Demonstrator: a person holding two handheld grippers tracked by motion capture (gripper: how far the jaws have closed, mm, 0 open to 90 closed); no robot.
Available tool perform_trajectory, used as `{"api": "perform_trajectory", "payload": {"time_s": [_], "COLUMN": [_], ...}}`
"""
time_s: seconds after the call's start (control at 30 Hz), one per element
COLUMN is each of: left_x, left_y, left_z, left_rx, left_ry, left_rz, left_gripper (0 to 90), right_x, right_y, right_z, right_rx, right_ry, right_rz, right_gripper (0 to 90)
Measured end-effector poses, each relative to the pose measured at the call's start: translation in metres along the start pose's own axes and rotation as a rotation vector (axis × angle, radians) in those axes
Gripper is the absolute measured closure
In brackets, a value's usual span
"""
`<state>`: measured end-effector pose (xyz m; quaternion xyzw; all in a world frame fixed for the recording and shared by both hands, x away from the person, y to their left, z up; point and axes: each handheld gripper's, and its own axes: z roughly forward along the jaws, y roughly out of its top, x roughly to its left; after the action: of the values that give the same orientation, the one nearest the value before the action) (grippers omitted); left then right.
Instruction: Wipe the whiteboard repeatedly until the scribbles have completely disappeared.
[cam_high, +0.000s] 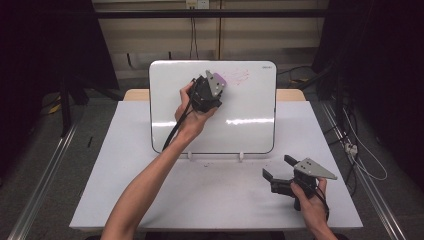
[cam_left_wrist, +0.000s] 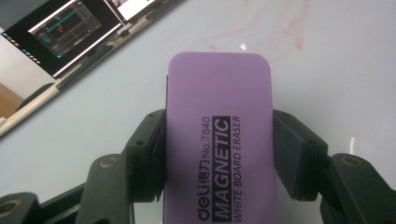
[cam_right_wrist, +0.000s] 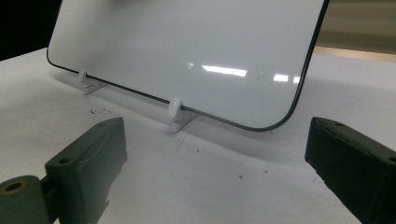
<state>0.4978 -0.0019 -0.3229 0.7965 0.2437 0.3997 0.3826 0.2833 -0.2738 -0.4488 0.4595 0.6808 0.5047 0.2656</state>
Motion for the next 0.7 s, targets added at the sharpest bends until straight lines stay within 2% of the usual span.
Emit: {"api": "perform_trajectory", "payload": {"time_s": [0.17, 0.2, 0.27, 0.33, 0.37, 0.5, 0.63, 0.7], "left_x": [0.027, 0.032, 0.038, 0.039, 0.037, 0.027, 0.003, -0.009], "left_y": [0.01, 0.011, 0.014, 0.015, 0.015, 0.016, 0.018, 0.018], "left_z": [0.004, 0.005, 0.005, 0.005, 0.006, 0.007, 0.011, 0.012], "left_rx": [-0.001, -0.007, -0.01, -0.011, -0.015, -0.005, -0.016, -0.015], "left_ry": [0.046, 0.063, 0.072, 0.092, 0.106, 0.062, 0.028, -0.004], "left_rz": [-0.056, -0.052, -0.075, -0.079, -0.071, -0.075, -0.023, -0.006], "left_gripper": [41.2, 41.2, 41.2, 41.2, 41.2, 41.2, 41.2, 41.2], "right_x": [-0.002, -0.002, -0.002, -0.002, -0.002, -0.002, -0.002, -0.001], "right_y": [0.0, 0.0, -0.001, -0.001, -0.001, -0.001, 0.0, 0.0], "right_z": [0.0, -0.001, -0.001, -0.001, -0.001, 0.0, 0.0, 0.0], "right_rx": [0.0, 0.0, -0.001, 0.001, 0.002, 0.004, 0.001, 0.0], "right_ry": [-0.002, -0.003, -0.003, -0.002, -0.003, 0.0, -0.001, 0.0], "right_rz": [0.003, 0.004, 0.006, 0.009, 0.008, 0.005, 0.003, 0.003], "right_gripper": [5.7, 5.7, 5.7, 5.7, 5.7, 5.7, 5.7, 5.7]}}
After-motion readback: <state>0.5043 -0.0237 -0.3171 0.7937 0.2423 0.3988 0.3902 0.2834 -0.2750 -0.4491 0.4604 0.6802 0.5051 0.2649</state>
